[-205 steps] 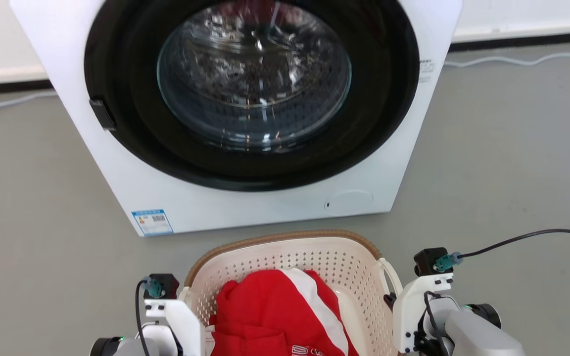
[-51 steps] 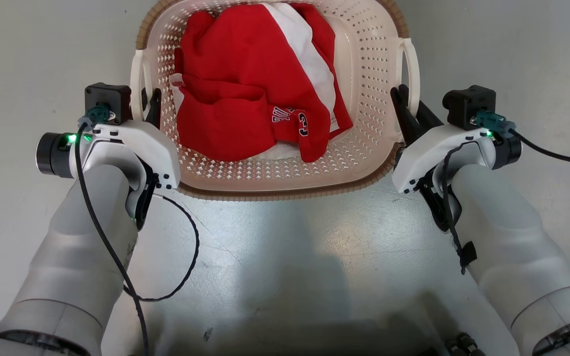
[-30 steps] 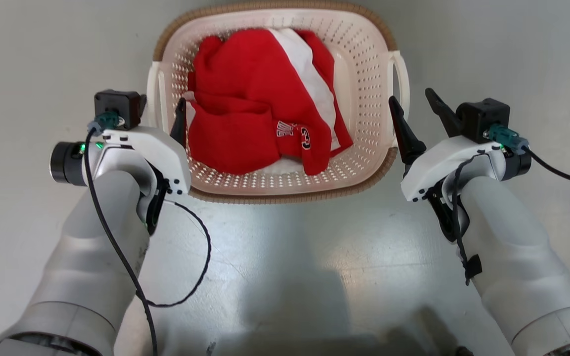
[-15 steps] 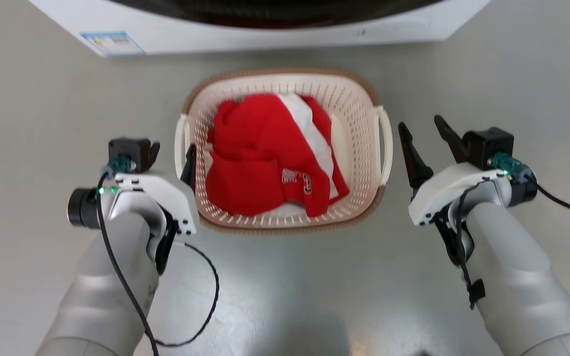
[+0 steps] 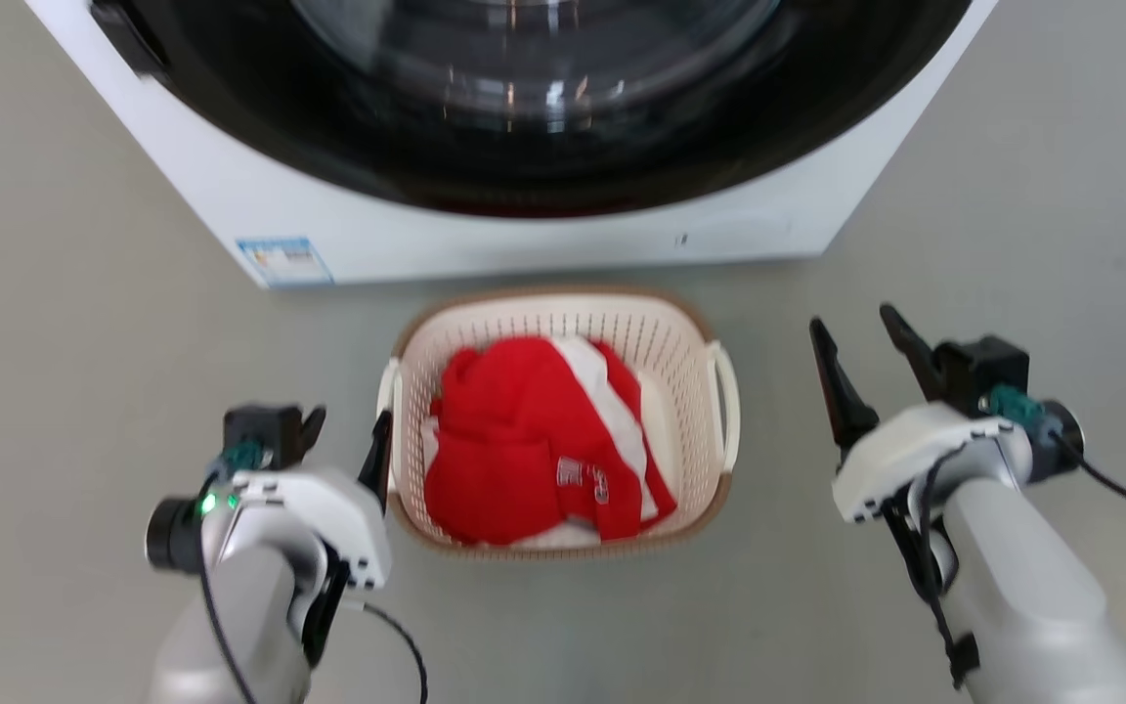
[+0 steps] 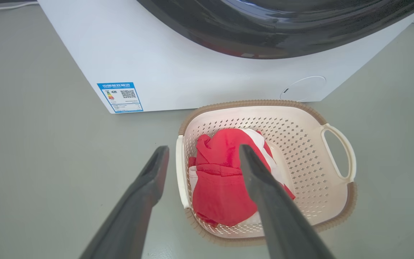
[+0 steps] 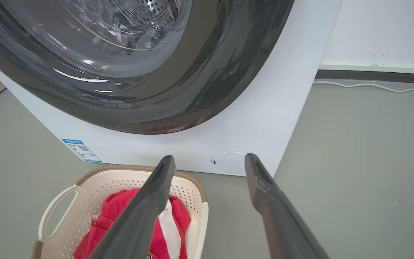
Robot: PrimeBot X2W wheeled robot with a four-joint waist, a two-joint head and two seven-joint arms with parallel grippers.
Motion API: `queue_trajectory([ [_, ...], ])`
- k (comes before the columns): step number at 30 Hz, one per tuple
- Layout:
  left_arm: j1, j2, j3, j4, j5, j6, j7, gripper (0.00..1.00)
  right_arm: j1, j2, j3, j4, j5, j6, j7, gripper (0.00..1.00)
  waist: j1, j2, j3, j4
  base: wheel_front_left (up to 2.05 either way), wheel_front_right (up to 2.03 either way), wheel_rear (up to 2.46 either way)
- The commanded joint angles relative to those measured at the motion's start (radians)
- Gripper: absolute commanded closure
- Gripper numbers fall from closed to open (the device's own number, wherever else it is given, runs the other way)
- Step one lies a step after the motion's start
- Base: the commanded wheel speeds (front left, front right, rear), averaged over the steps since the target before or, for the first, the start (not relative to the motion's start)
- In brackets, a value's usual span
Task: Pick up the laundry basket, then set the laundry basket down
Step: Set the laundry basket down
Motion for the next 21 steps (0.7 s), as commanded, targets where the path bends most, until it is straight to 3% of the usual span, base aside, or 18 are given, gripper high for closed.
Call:
queue_trajectory([
  [1, 0.025, 0.035, 0.035, -0.032, 0.003, -0.008, -0.006, 0.00, 0.030, -0.003, 0.017, -0.032, -0.008, 0.006, -0.014, 0.00, 0.0000, 0.0000, -0.073, -0.006, 0.00, 0.00, 0.00],
  [13, 0.284, 0.043, 0.151, -0.206, 0.022, -0.001, -0.006, 0.00, 0.226, -0.049, 0.004, -0.150, -0.004, 0.006, -0.014, 0.00, 0.0000, 0.0000, -0.313, -0.003, 0.00, 0.00, 0.00],
  [21, 0.406, 0.042, 0.207, -0.308, 0.043, -0.004, -0.006, 0.00, 0.318, -0.069, 0.000, -0.257, 0.006, 0.006, -0.014, 0.00, 0.0000, 0.0000, -0.378, -0.002, 0.00, 0.00, 0.00],
])
